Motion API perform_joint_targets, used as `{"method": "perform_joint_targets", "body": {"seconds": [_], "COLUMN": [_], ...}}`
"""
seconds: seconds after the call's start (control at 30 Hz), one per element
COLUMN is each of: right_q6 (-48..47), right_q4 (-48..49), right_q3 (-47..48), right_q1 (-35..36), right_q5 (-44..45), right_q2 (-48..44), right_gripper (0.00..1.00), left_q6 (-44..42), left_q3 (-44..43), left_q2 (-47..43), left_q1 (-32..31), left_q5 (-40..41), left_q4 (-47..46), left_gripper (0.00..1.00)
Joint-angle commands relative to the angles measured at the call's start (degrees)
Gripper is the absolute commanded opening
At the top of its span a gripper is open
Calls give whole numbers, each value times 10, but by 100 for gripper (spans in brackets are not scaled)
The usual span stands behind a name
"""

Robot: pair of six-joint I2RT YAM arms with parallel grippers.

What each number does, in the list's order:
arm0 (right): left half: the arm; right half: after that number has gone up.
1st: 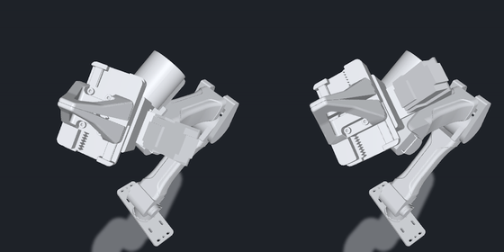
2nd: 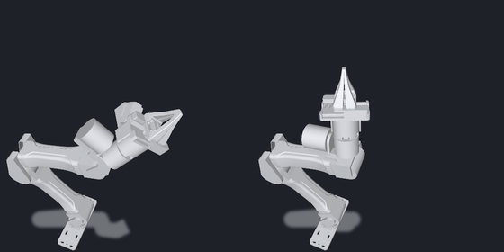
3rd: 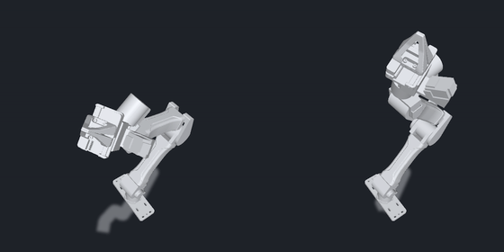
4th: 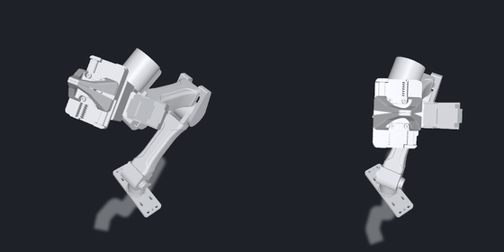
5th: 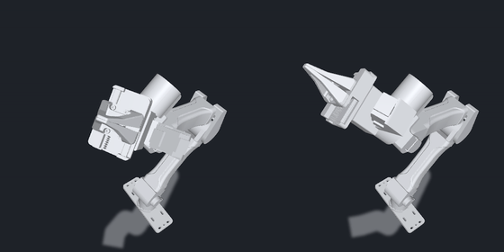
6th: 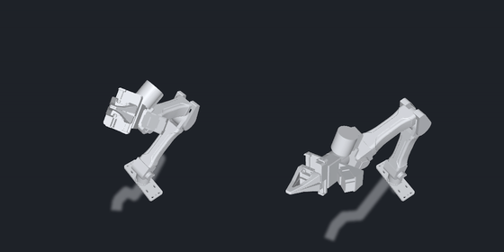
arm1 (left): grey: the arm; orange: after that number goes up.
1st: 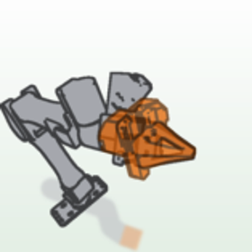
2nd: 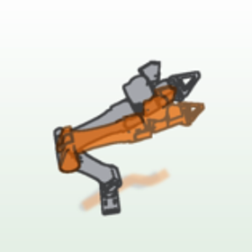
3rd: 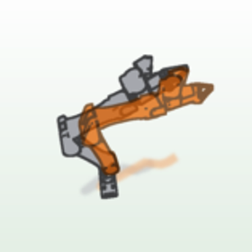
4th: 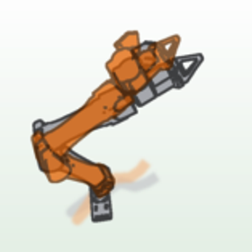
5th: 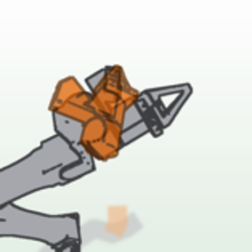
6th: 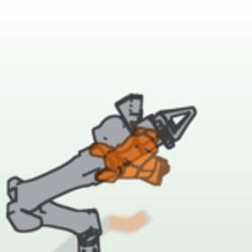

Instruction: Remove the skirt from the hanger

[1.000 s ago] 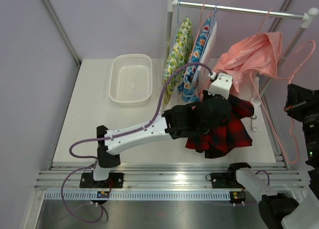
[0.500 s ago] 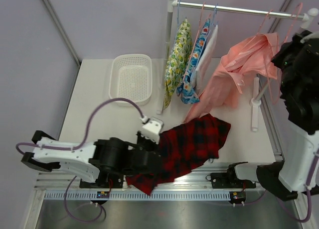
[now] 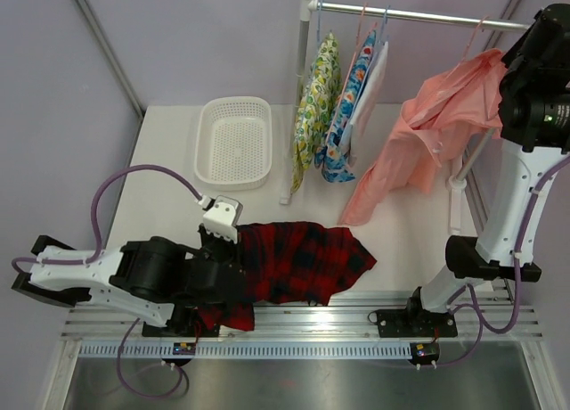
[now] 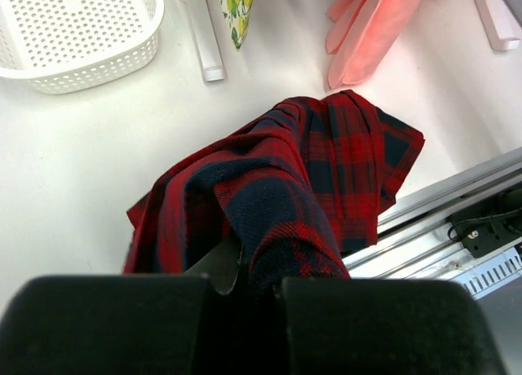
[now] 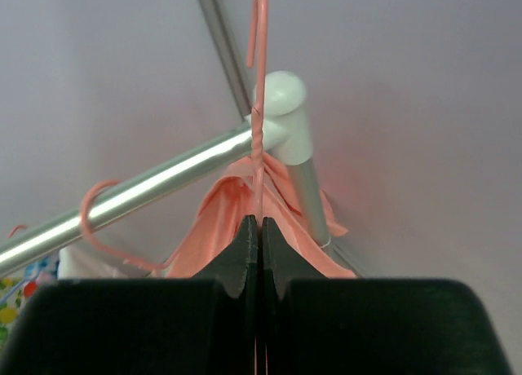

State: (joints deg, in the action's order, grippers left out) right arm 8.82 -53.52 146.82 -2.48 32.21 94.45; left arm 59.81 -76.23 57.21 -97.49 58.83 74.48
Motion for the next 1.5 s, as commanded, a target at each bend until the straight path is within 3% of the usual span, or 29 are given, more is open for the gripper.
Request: {"method": "perform_joint_targets", "body": {"seconds": [0.0,0.23,0.3,0.5,0.67,0.7,0.73,0.8,0.97,1.07,1.1,1.2,1.3,1.37,1.47], "right_q6": [54,71,77,89,97,96,95,94,108,124,129,136,137,151,167], "right_q4": [-7,36,48,65,74,77,80,83,65,75,83,96,93,92,100], "right_q3": [21,-139,-180,-265,-332,-341,-349,-368,-389,-430,-442,-480,-501,-515,-526], "right_q1": [-53,-67,-67,-67,-67,-67,-67,-67,-67,-67,-67,-67,-67,-64,-60], "right_q5": [-68,-129,-147,-168,-160,-155,-153,-147,-134,-146,-150,-160,-176,-197,-224], "right_q2": [20,-27,-39,-92,-153,-161,-175,-191,-210,-249,-261,-312,-361,-376,-392], "right_gripper": [0,0,0,0,1,9,57,99,100,99,99,100,99,99,100], "left_q6": [3,-62,-118,-348,-469,-488,-510,-573,-685,-718,-717,-667,-620,-584,-585], "left_q3": [0,-28,-48,-80,-214,-240,-283,-334,-485,-478,-477,-553,-568,-568,-610], "left_q2": [-46,-70,-73,-75,18,30,40,68,146,185,207,269,328,367,448], "left_q1": [-2,13,40,143,198,217,229,274,388,464,512,623,701,729,749], "left_q5": [34,82,85,22,-8,-8,-23,-35,-99,-191,-208,-266,-321,-386,-422], "left_q4": [-28,-49,-72,-279,-290,-301,-309,-334,-383,-457,-488,-465,-489,-507,-522], "left_gripper": [0,0,0,0,0,0,0,0,0,0,0,0,0,0,0]}}
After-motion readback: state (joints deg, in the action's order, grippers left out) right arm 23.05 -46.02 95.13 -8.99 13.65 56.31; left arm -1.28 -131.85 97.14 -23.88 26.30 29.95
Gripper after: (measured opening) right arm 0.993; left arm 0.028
